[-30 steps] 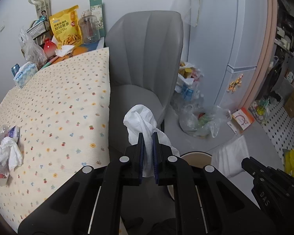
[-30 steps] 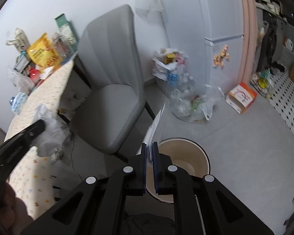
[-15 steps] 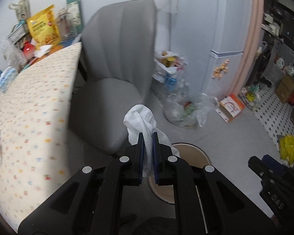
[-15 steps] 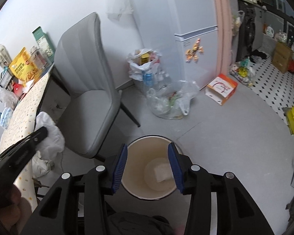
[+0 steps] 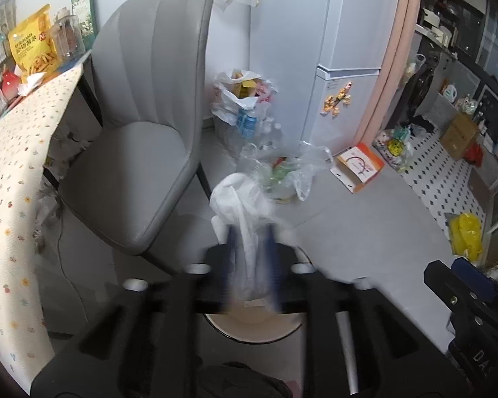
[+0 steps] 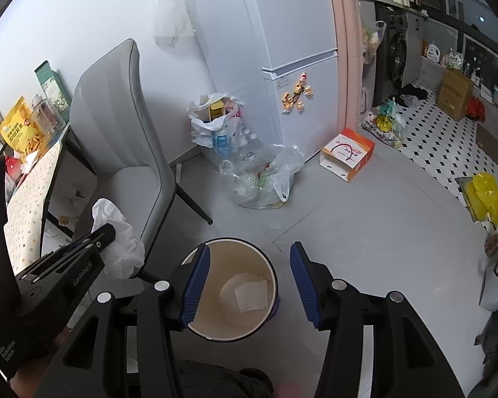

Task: Collect trash
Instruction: 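Open the right gripper to drop the mask while the left drops the tissue into the bin, then move both open grippers back over the table toward the remaining trash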

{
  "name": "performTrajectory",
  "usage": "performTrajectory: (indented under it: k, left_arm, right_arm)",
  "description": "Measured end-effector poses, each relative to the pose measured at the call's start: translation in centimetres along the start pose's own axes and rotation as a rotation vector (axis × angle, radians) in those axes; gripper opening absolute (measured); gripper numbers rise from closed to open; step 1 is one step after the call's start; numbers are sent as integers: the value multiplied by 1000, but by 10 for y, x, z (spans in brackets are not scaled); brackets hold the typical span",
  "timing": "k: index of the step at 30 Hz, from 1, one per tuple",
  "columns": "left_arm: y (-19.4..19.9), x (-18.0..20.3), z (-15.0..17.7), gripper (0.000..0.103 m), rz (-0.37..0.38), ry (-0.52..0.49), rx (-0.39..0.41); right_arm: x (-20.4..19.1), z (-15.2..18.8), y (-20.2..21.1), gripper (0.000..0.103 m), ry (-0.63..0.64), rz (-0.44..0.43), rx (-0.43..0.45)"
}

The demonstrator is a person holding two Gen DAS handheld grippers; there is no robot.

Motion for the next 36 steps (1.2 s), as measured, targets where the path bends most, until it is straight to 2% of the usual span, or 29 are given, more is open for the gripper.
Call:
performTrajectory:
  k: [2,4,5,7,9,13,22,30,36]
  left_arm:
    - [6,-2,-4,62,8,5,26]
    - [12,-3,-7,68,13,5,39]
    - [13,-4,-9,74,19,9,41]
    - [19,-8,-11,78,19,17,53]
    - [29,-14,-15,87,5,26,74]
    - [49,-31,-22,96,-47,48,119]
    - [100,-81,-23,97,-90,124,176]
    - [161,-150,-17,97,-184,228,274]
    - [203,-206,1,97,-261,311,327]
  right_arm:
    - [0,-1,0,52,-2,-2,1]
    - [-3,-1,0,52,0,-6,1]
    - [-5,-2,1,52,3,-9,2]
    - [-9,-4,4,53,8,-13,7]
    - [-15,-6,9,57,13,-18,17]
    - [-32,-10,24,68,37,-30,49]
    - [-80,-12,64,86,93,-79,108]
    - [-139,-4,99,89,174,-152,144]
    - [-196,6,127,92,257,-226,165]
Point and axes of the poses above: each gripper's, at about its wrist camera, not at the fingertips, and y roughly against the way its jaws point, x to its right, z to its underside, the point moved 4 cm from there along -y, roughly the way its jaws point, and after that the axes turned 6 degrees about x, right-handed, at the moved point
